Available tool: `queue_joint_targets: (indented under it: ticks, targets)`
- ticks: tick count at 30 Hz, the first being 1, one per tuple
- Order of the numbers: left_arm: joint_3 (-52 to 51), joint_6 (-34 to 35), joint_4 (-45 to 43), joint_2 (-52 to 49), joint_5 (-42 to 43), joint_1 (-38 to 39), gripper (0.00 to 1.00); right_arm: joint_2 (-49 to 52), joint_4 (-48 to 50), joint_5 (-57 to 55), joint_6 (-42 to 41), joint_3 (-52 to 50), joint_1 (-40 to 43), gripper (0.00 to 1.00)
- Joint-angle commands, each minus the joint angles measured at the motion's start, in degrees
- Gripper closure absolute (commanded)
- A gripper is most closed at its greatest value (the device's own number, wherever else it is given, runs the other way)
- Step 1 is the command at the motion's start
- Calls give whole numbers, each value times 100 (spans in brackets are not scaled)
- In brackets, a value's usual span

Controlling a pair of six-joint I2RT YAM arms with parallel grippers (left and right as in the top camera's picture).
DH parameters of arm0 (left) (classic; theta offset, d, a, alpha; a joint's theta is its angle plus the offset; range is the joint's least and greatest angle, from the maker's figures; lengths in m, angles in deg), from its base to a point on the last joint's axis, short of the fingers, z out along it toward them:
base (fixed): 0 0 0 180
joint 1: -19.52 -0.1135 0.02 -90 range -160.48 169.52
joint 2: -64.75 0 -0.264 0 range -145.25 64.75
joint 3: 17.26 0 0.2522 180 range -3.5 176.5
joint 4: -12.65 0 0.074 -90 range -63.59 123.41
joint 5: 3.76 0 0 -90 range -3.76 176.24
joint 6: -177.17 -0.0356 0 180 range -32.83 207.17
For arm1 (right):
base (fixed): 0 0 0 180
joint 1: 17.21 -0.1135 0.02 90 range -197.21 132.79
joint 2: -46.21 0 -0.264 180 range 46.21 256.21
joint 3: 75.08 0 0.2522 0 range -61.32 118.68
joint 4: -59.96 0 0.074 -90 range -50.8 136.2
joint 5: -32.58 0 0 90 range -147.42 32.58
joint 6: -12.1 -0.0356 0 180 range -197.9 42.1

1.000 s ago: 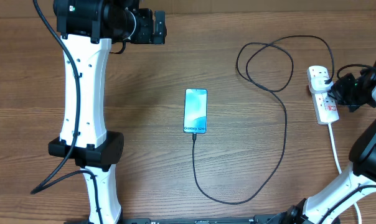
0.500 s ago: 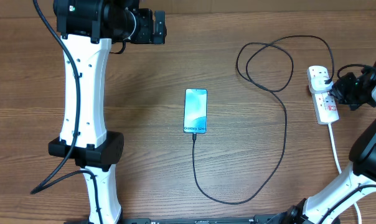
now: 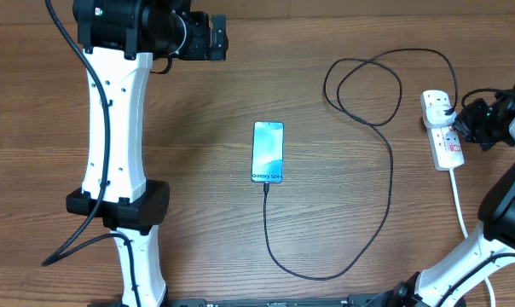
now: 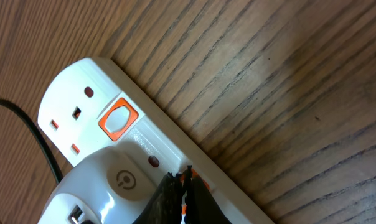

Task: Plug charger to phone and switch on socket
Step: 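Press the orange socket switch down with the right gripper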

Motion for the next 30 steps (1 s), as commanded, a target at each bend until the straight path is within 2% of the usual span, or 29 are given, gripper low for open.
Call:
queue_joint_targets:
  ticks: [1, 12, 23, 30]
  targets:
    - [-17, -63, -7, -44, -76, -35, 0, 103, 20, 282, 125, 59, -160, 92]
    - [-17, -61, -7, -44, -76, -35, 0, 494, -70, 374, -293, 57, -286, 92]
    - [-17, -63, -7, -44, -76, -35, 0, 540, -330, 769, -282, 57, -297, 94]
    - [-17, -61, -7, -44, -76, -35, 1, 540, -511, 949, 24, 57, -481, 96]
